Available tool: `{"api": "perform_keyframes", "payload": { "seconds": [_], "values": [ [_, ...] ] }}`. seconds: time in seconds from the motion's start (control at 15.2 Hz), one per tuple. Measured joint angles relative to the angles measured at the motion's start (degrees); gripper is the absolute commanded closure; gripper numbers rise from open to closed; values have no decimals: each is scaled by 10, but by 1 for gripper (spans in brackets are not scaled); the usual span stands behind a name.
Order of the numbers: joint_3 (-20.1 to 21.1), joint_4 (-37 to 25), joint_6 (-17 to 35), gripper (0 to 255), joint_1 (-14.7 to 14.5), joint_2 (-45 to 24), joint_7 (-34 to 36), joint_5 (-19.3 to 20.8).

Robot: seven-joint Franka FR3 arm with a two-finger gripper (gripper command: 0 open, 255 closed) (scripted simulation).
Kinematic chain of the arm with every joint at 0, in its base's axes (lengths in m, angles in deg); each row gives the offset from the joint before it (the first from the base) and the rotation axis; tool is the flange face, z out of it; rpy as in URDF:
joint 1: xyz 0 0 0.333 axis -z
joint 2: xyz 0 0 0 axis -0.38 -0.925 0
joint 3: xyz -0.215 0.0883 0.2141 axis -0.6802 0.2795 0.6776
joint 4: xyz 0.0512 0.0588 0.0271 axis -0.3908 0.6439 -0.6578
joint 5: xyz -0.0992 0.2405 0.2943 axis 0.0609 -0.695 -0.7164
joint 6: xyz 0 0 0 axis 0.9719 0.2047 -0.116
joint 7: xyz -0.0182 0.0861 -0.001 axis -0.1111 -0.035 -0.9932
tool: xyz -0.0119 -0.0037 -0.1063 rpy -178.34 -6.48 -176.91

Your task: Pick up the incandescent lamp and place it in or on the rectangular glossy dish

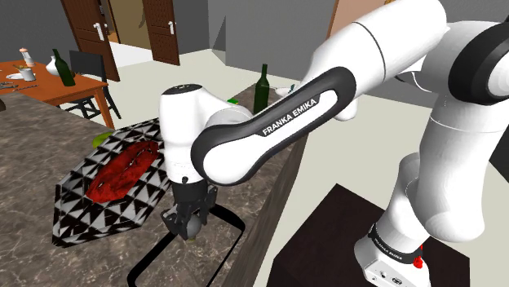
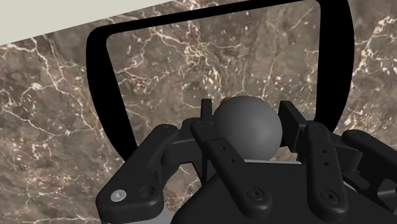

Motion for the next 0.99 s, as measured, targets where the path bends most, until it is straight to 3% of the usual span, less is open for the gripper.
{"api": "perform_keyframes", "payload": {
  "seconds": [0.53,0.59,0.99],
  "values": [
    [-1,6,16,255,-2,-10,2,3],
    [-1,6,16,0,-2,-10,2,3],
    [-1,6,16,0,-2,-10,2,3]
  ]
}}
